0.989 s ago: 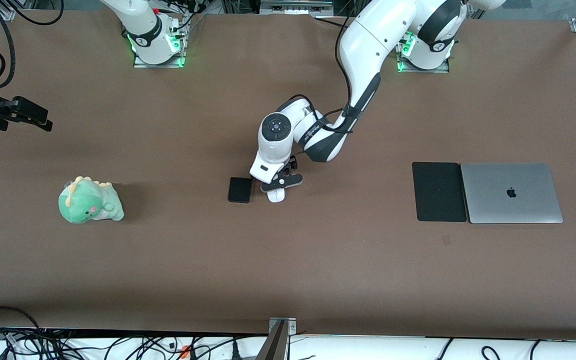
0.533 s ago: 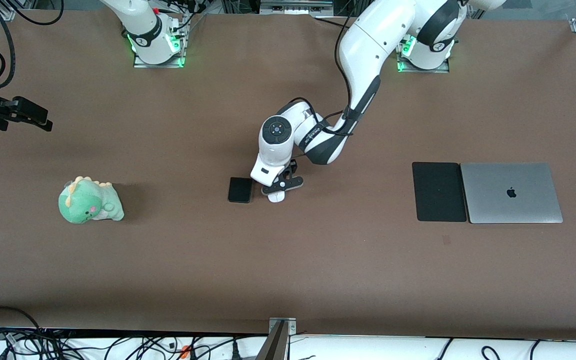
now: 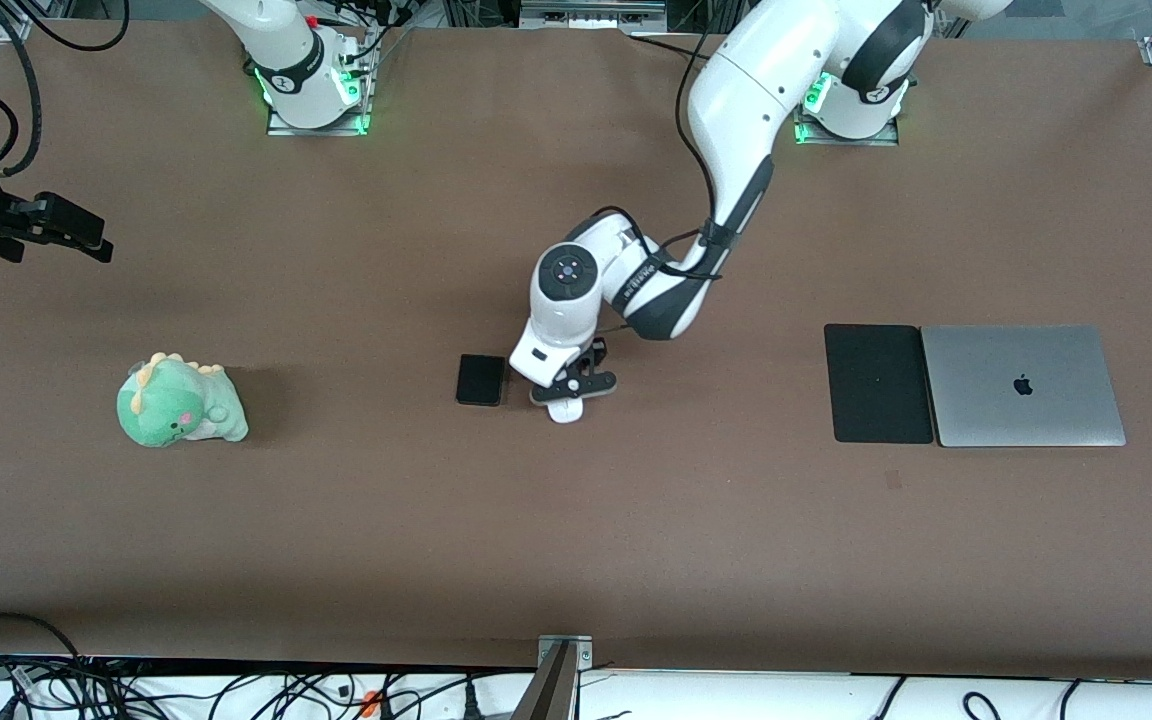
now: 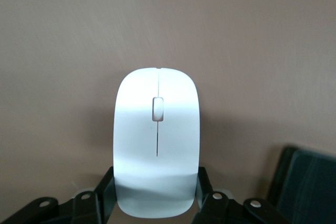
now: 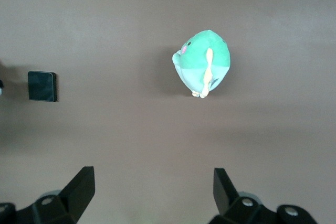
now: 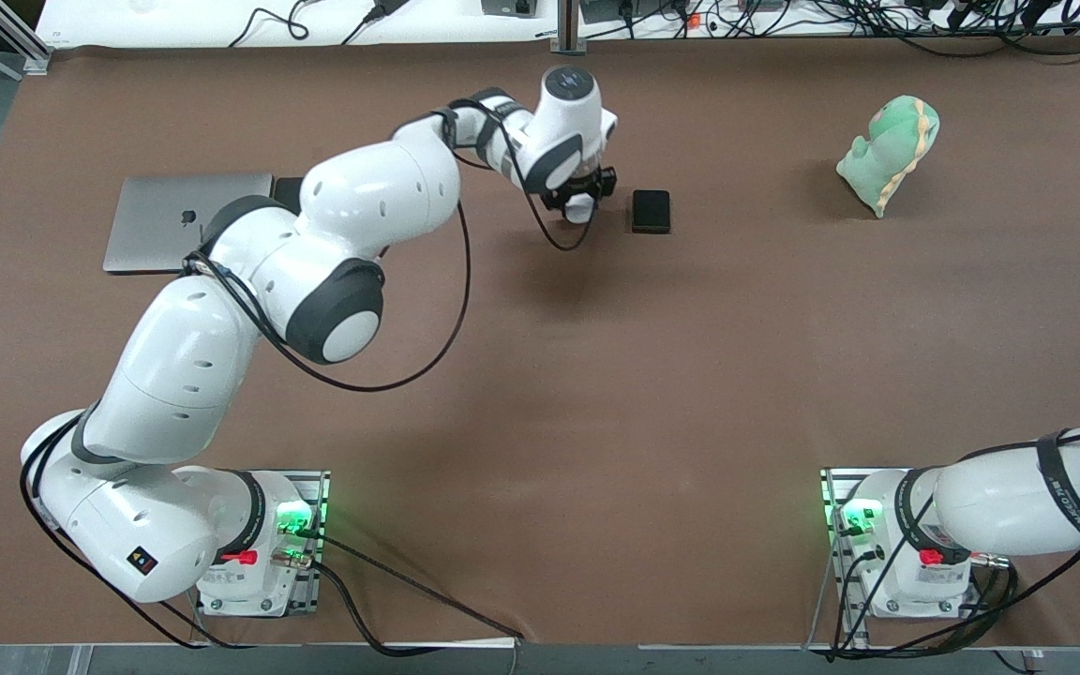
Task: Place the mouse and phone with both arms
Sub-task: 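Carry the mouse onto the black pad while the right gripper grasps the phone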
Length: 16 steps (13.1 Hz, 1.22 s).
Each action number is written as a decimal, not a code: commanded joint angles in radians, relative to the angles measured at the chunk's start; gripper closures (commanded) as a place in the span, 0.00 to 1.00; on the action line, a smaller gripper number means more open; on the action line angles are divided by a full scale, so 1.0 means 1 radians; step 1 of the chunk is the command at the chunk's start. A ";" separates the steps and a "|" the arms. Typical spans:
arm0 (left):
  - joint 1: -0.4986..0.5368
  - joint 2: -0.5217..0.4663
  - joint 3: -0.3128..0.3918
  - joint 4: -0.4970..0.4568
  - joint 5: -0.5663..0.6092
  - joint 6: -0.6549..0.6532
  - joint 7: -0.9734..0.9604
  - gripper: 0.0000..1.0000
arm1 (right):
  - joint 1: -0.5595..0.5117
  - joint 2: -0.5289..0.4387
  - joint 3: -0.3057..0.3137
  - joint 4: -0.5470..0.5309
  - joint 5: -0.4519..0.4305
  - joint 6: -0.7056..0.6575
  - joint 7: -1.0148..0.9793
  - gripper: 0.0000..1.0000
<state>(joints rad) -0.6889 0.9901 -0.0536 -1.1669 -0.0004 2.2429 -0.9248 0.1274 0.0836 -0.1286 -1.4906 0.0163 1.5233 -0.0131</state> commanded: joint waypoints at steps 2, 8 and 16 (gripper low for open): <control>0.130 -0.154 -0.018 -0.161 0.005 -0.025 0.228 0.76 | -0.012 -0.008 0.015 -0.004 -0.001 -0.008 0.008 0.00; 0.325 -0.415 -0.025 -0.541 0.002 -0.022 0.587 0.76 | 0.047 0.028 0.081 -0.004 0.025 0.047 0.207 0.00; 0.615 -0.562 -0.023 -0.821 0.005 -0.037 0.964 0.76 | 0.225 0.209 0.081 -0.005 0.137 0.291 0.453 0.00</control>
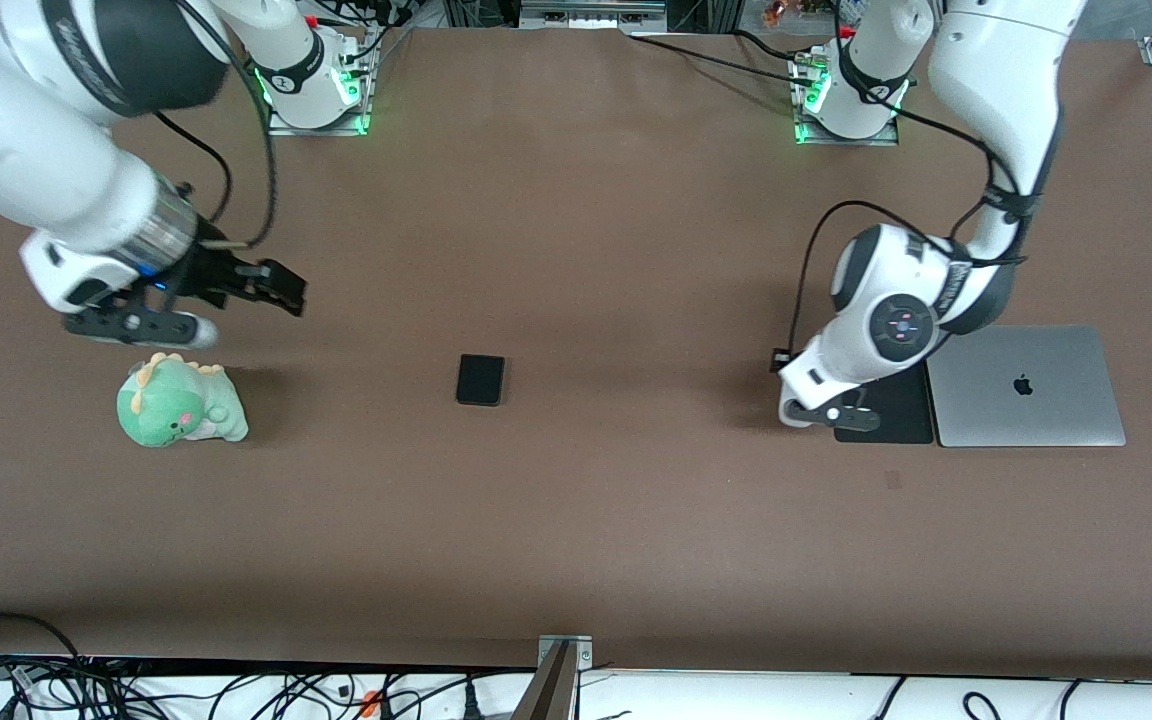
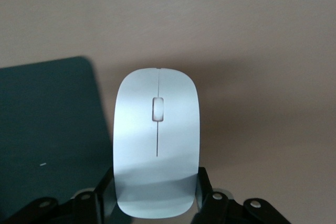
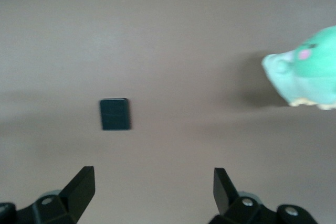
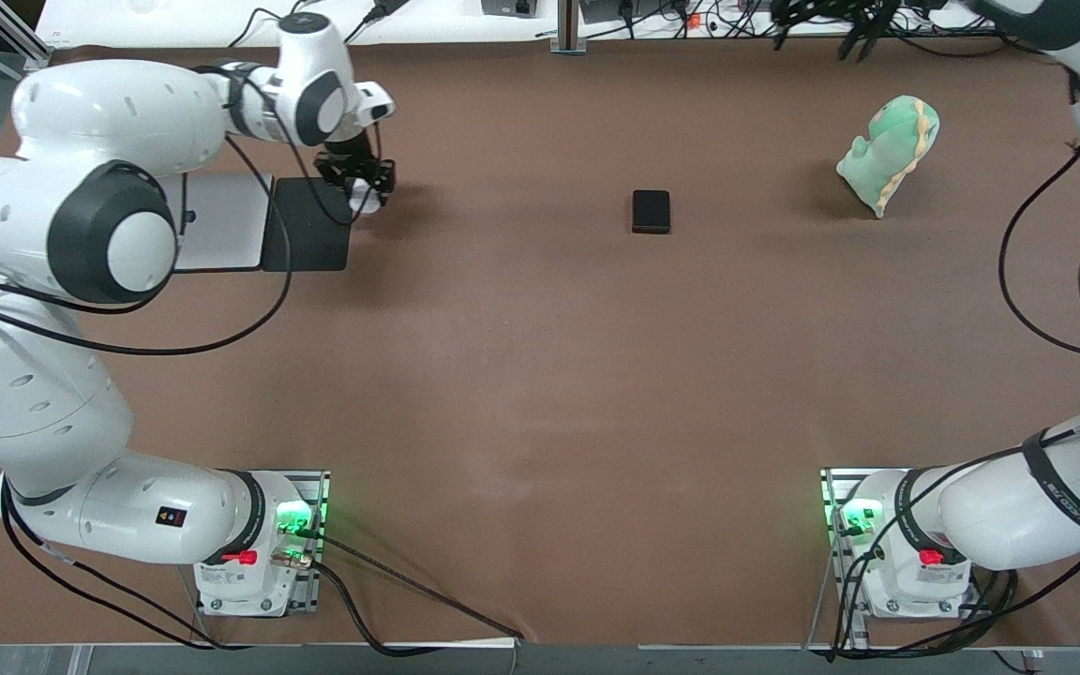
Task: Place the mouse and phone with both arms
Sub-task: 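Carry the mouse onto the black pad while the right gripper grasps the phone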
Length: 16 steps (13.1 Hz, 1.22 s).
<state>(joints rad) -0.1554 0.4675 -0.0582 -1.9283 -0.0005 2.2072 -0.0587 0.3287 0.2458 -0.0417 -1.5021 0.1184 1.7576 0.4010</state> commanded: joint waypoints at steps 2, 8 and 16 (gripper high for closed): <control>0.146 -0.029 -0.017 -0.063 0.017 -0.004 0.138 0.76 | 0.078 0.114 -0.006 0.007 0.033 0.156 0.100 0.00; 0.220 0.029 -0.003 -0.052 0.042 0.008 0.169 0.70 | 0.196 0.321 -0.010 -0.016 -0.038 0.376 0.170 0.00; 0.231 0.019 -0.005 -0.018 0.037 -0.015 0.155 0.00 | 0.286 0.451 -0.026 -0.170 -0.109 0.720 0.280 0.00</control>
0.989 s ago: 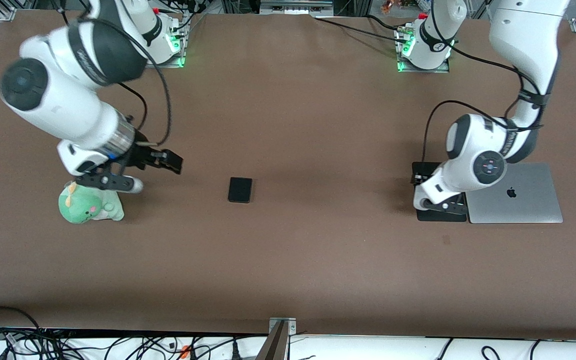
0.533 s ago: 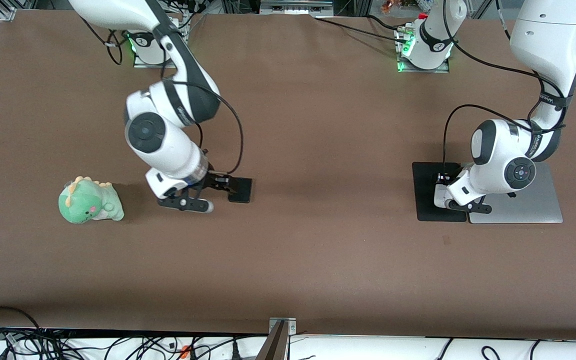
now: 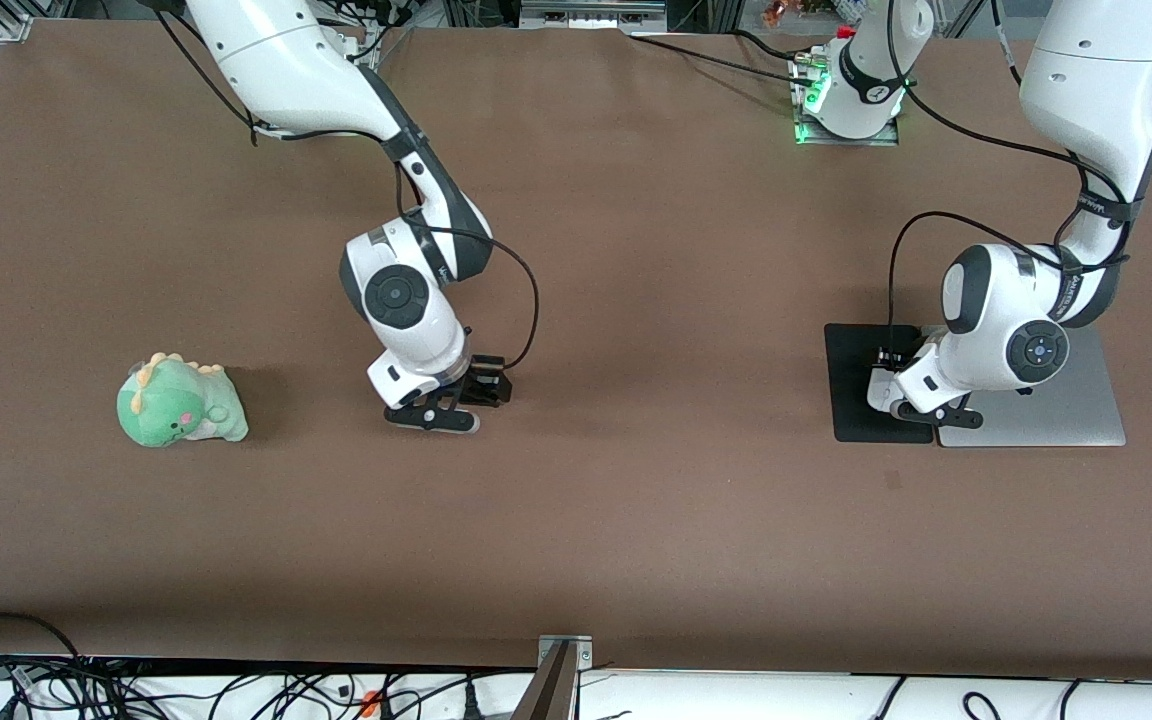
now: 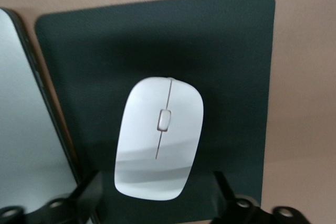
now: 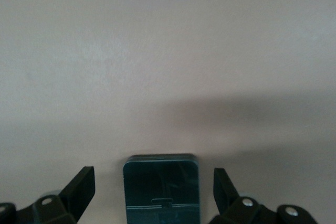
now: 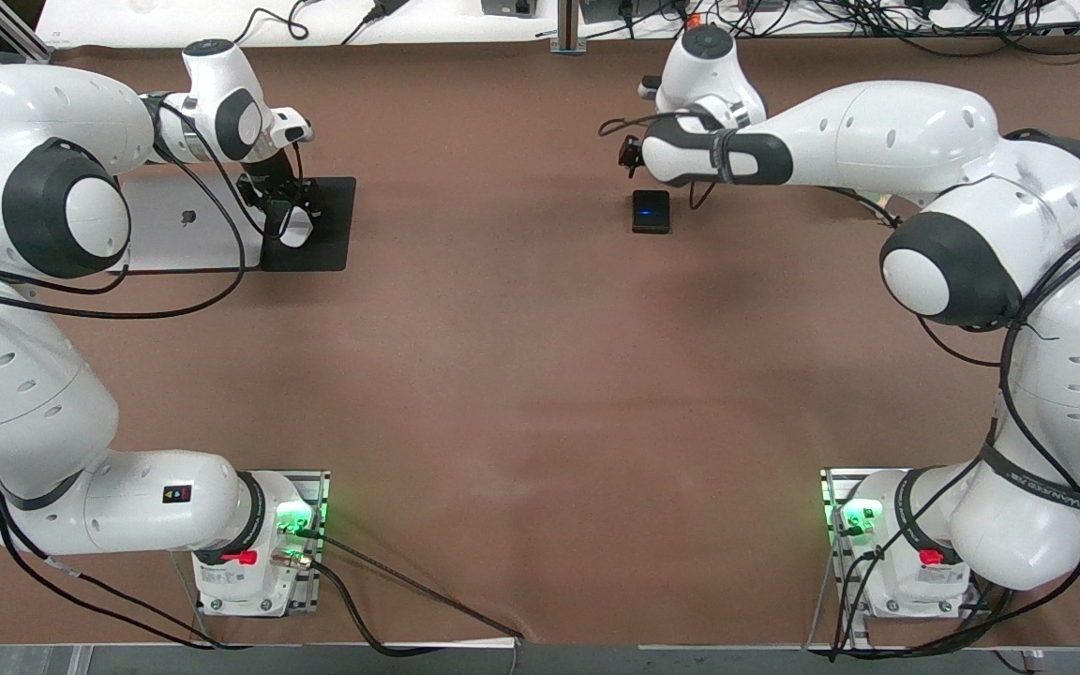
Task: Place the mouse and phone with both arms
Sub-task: 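Release the mouse on the pad and raise the left gripper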
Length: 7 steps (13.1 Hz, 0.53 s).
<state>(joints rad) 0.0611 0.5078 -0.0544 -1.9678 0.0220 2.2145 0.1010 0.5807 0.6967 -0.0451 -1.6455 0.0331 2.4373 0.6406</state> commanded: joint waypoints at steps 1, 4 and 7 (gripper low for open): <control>0.014 -0.029 -0.010 0.049 0.015 -0.062 -0.001 0.00 | 0.042 0.013 -0.028 -0.033 -0.033 0.064 0.045 0.00; 0.011 -0.063 -0.022 0.205 0.004 -0.258 -0.001 0.00 | 0.057 0.014 -0.045 -0.060 -0.042 0.089 0.044 0.00; 0.013 -0.148 -0.022 0.288 -0.063 -0.358 -0.003 0.00 | 0.062 0.014 -0.048 -0.082 -0.056 0.097 0.045 0.00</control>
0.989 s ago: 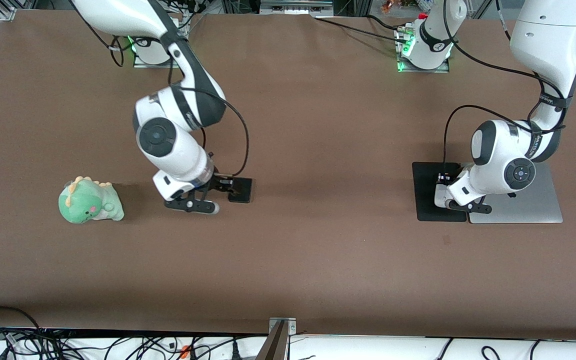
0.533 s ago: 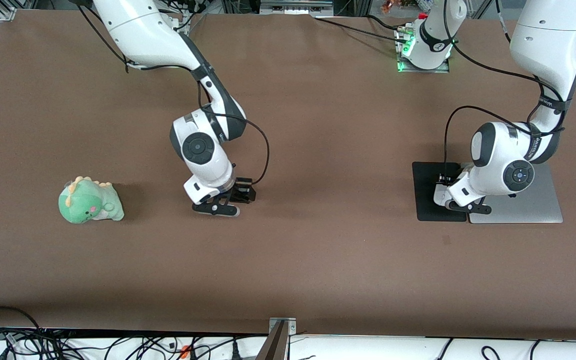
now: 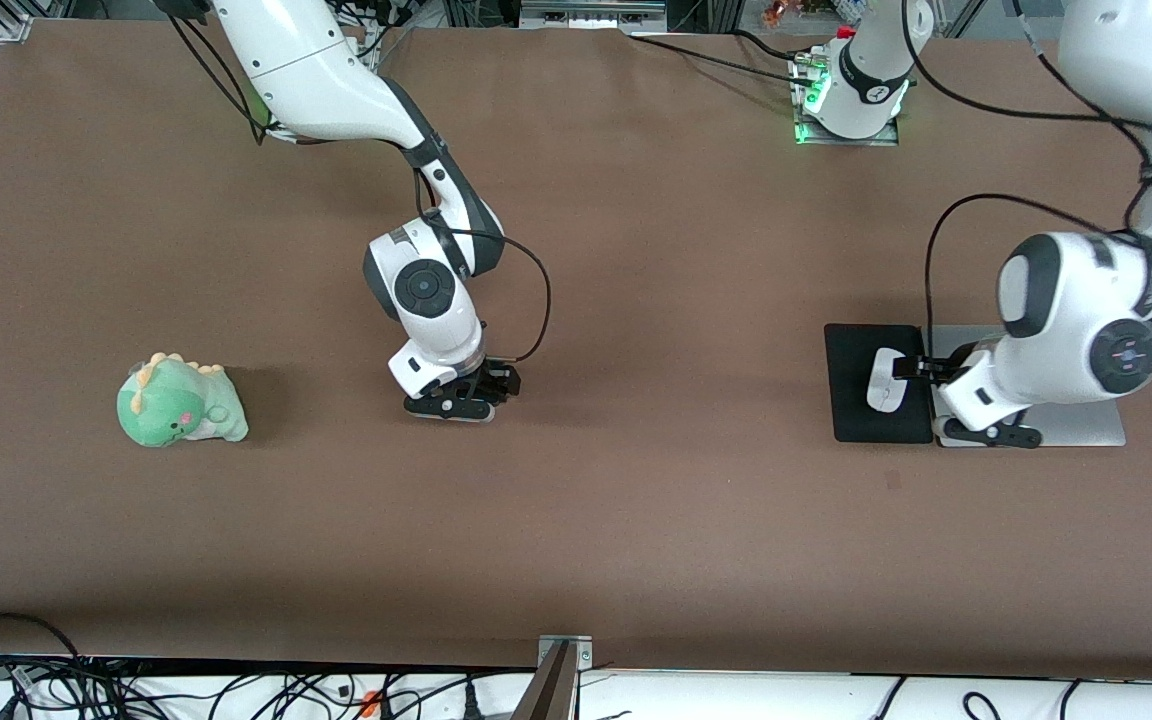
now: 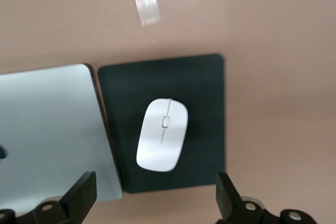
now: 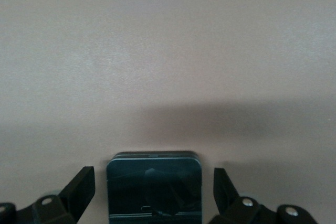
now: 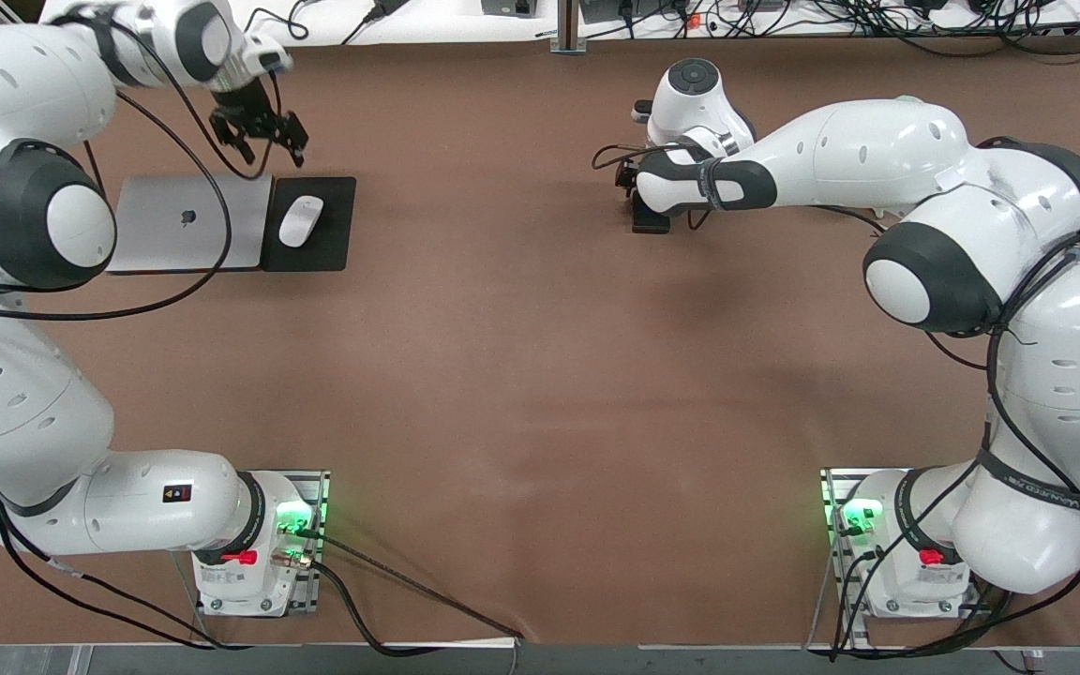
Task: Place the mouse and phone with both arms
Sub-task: 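Release the mouse on the pad and raise the left gripper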
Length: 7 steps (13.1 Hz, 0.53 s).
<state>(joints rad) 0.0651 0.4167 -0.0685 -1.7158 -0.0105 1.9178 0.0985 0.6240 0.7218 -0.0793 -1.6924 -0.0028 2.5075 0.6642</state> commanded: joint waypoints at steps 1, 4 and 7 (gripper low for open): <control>0.007 -0.100 -0.010 0.051 -0.031 -0.088 -0.002 0.00 | 0.023 -0.015 -0.014 -0.047 -0.020 0.034 0.022 0.00; -0.004 -0.208 -0.019 0.122 -0.031 -0.186 -0.005 0.00 | 0.036 -0.018 -0.014 -0.075 -0.020 0.063 0.022 0.00; -0.005 -0.236 -0.051 0.220 -0.016 -0.298 -0.006 0.00 | 0.040 -0.024 -0.016 -0.099 -0.022 0.082 0.020 0.00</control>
<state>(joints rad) 0.0627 0.1820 -0.1043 -1.5599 -0.0241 1.6828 0.0980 0.6468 0.7218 -0.0801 -1.7510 -0.0043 2.5603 0.6642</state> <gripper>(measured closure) 0.000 0.000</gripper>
